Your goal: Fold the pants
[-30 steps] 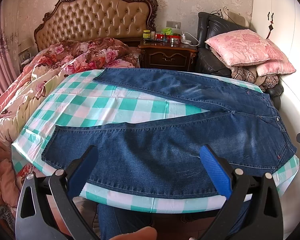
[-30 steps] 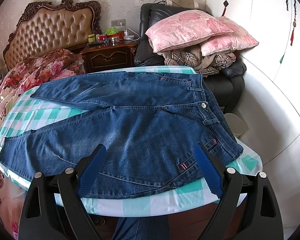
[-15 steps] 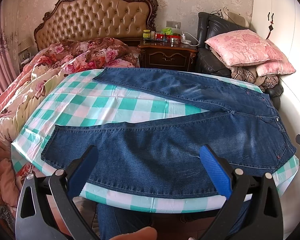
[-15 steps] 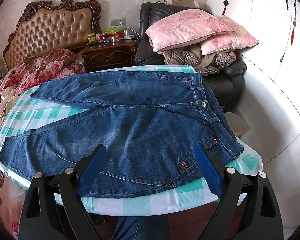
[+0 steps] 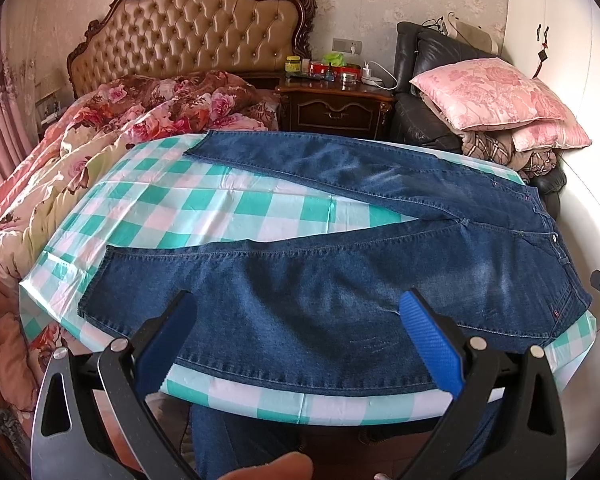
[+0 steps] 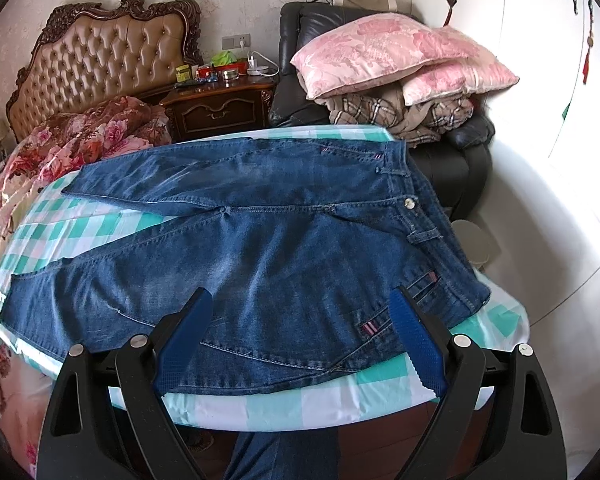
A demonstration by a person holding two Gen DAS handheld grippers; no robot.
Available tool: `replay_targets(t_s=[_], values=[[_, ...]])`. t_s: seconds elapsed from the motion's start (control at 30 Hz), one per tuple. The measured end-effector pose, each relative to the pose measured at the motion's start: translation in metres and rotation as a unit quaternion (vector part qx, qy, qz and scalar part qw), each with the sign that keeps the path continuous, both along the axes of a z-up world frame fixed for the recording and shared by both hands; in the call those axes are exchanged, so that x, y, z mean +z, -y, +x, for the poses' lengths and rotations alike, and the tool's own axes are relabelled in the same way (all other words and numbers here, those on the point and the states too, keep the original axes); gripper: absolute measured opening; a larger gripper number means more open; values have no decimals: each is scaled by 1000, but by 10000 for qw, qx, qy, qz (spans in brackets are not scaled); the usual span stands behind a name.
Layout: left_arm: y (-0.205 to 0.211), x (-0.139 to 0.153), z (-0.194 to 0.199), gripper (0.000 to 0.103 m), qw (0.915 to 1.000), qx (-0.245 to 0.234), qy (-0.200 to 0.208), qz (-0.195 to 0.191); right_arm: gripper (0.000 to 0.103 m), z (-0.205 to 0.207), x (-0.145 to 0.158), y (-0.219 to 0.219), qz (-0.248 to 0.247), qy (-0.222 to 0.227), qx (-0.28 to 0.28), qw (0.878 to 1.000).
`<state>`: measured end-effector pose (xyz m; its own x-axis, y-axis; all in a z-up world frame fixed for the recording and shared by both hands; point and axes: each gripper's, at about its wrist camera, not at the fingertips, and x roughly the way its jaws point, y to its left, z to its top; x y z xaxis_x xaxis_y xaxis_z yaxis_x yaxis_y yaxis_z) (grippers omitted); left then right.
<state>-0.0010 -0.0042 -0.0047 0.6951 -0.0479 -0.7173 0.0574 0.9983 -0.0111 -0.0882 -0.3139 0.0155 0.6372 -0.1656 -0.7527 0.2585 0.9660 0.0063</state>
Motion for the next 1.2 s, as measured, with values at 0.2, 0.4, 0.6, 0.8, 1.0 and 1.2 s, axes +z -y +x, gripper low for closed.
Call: replay_targets(t_s=[0.2, 0.4, 0.6, 0.8, 1.0, 1.2], values=[[-5, -12, 6, 101, 9986, -221, -7, -479, 87, 16, -8, 31, 494, -107, -58, 9987], [-5, -20, 12, 101, 9964, -386, -74, -757, 87, 94, -19, 131, 619, -280, -581, 9960], [-18, -34, 29, 101, 9920, -200, -587, -1103, 83, 223, -62, 264, 1138, -619, -1248, 9837], [-32, -48, 40, 101, 9911, 155, -869, -995, 78, 307, -106, 324, 1560, -922, -1298, 9748], [-52, -51, 58, 101, 9900, 559, -999, -822, 43, 347, -134, 324, 1380, -1251, -1023, 9772], [-48, -50, 79, 101, 9902, 489, -975, -873, 7, 353, -123, 313, 1157, -1030, -633, 9859]])
